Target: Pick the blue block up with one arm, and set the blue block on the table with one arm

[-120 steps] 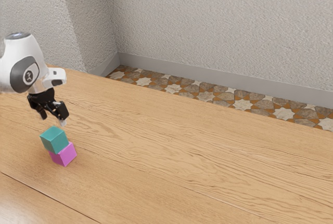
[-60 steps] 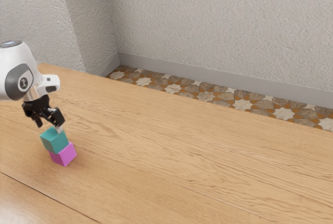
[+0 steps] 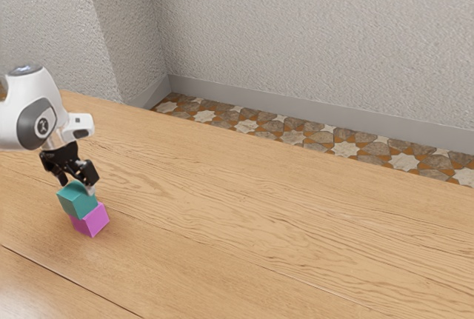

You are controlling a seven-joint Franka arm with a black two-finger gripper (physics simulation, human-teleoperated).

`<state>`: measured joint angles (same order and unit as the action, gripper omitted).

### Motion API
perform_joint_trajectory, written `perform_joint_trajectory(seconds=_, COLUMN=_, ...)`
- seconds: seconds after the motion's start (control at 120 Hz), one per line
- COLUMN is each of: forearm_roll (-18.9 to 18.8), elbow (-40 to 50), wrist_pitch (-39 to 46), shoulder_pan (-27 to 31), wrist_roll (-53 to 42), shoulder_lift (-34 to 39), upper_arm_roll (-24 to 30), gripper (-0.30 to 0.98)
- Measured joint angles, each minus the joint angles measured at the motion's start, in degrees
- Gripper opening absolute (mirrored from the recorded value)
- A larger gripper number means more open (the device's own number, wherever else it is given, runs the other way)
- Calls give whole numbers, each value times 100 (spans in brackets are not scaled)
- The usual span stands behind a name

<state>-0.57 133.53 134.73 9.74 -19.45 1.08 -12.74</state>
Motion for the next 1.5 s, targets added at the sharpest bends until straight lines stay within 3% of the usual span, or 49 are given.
perform_joint_trajectory(seconds=0.533, forearm_roll=5, elbow=88, wrist_pitch=281, shoulder_pan=144, wrist_roll=-18, shoulder_lift=-301, upper_arm_roll=106, gripper=67)
perform_joint_trajectory(seconds=0.892, forearm_roll=-1, elbow=82, wrist_pitch=348, shoulder_pan=-3, wrist_roll=17, shoulder_lift=-305, upper_arm_roll=229, gripper=38)
perform_joint_trajectory(seconds=1.083, forearm_roll=-27, elbow=-44, wrist_pitch=359, shoulder_pan=550, wrist_roll=97, shoulder_lift=-206, upper_arm_roll=980, gripper=36)
perform_joint_trajectory(seconds=1.175, forearm_roll=-30, elbow=-358, wrist_pitch=363, shoulder_pan=749, wrist_roll=157, shoulder_lift=-521, upper_arm_roll=1453, gripper=36)
perform_joint_trajectory(seconds=1.292, forearm_roll=-30, elbow=-904, wrist_pitch=365, shoulder_pan=181, wrist_roll=225, shoulder_lift=-1345, upper_arm_roll=1921, gripper=36)
perform_joint_trajectory(seconds=1.5, forearm_roll=-31, elbow=-1041, wrist_pitch=362, shoulder_pan=137, wrist_roll=290, shoulder_lift=-1622, upper_arm_roll=2002, gripper=43)
